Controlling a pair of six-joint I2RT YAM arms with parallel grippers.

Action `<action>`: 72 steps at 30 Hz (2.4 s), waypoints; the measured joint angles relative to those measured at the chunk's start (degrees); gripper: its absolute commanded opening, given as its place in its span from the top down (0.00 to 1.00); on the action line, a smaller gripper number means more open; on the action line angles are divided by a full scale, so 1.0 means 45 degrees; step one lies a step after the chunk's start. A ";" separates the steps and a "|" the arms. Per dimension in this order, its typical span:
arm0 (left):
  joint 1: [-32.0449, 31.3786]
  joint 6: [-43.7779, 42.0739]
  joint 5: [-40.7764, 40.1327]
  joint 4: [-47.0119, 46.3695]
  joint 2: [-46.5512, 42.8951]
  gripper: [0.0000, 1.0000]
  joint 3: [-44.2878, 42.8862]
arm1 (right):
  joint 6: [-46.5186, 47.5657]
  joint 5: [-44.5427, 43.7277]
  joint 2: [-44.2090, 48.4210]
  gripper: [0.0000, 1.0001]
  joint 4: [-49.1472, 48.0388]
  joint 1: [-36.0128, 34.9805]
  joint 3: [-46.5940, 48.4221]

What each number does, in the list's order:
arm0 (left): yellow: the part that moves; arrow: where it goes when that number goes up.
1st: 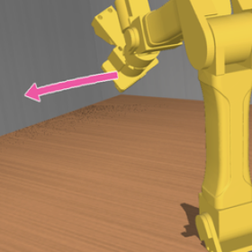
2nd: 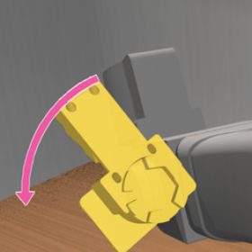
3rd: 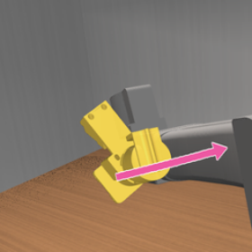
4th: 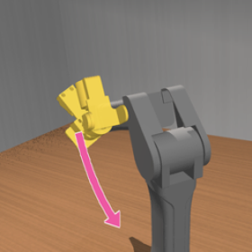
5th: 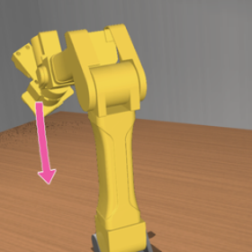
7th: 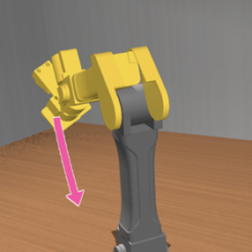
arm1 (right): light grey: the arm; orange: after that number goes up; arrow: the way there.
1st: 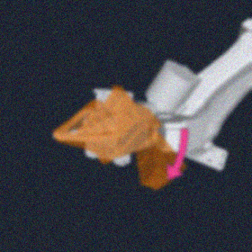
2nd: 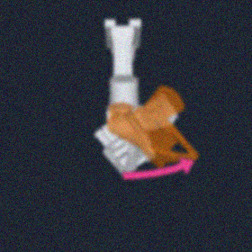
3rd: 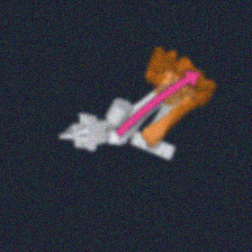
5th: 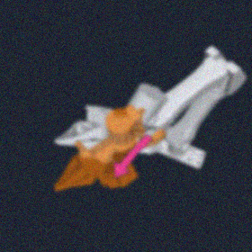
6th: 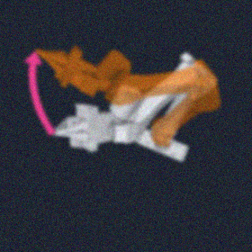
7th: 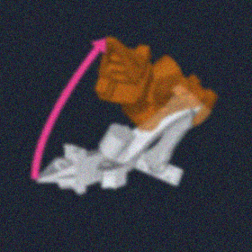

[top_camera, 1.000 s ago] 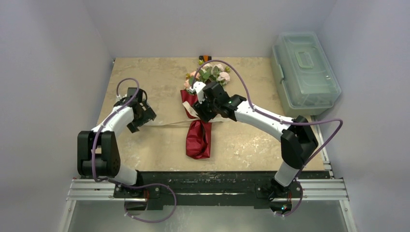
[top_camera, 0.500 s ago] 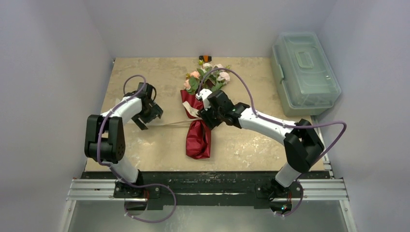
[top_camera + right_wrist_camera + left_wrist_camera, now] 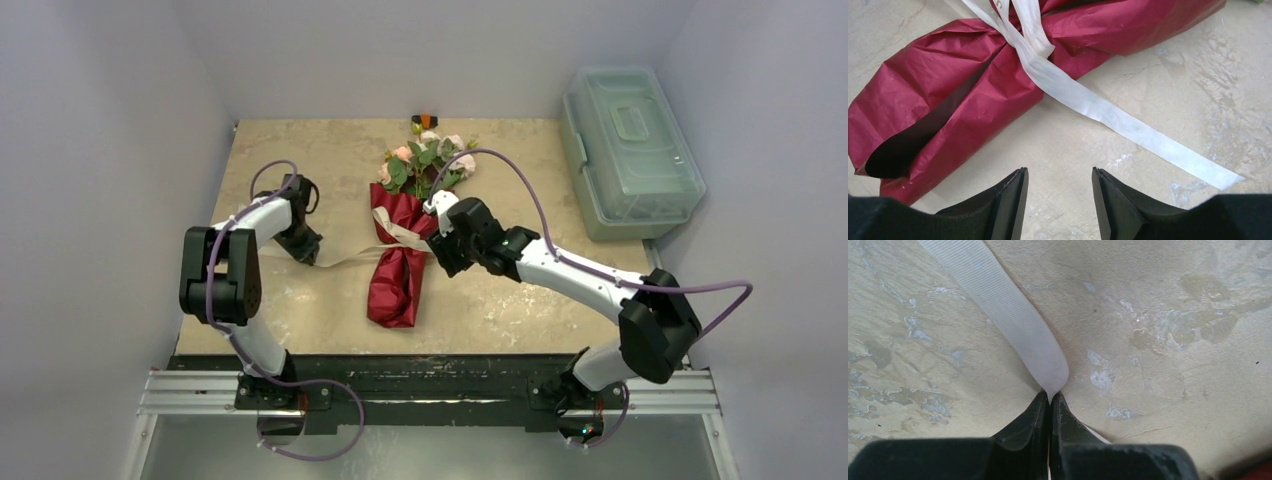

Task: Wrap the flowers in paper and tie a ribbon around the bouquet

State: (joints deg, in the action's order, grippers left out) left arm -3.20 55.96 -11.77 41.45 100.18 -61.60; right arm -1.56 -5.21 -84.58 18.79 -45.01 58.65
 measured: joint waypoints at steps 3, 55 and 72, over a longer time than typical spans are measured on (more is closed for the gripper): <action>0.0019 -0.0248 0.0044 -0.0044 -0.0019 1.00 -0.0005 | -0.0005 -0.0078 0.0306 0.43 0.0058 0.0000 -0.0243; -0.7655 -0.8578 -0.1447 -0.2953 0.3031 0.36 -0.7951 | -0.1681 -0.0287 0.0738 0.44 -0.0714 0.0000 -0.1234; -0.7004 -0.7898 -0.1141 -0.0996 0.2521 0.13 -1.0069 | -0.5032 -0.0321 0.1326 0.40 -0.2361 0.1073 -0.0432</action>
State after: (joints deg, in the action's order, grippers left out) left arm -34.72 20.43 -16.91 36.97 111.53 -106.91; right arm -24.21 -6.66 -78.61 8.16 -40.18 56.71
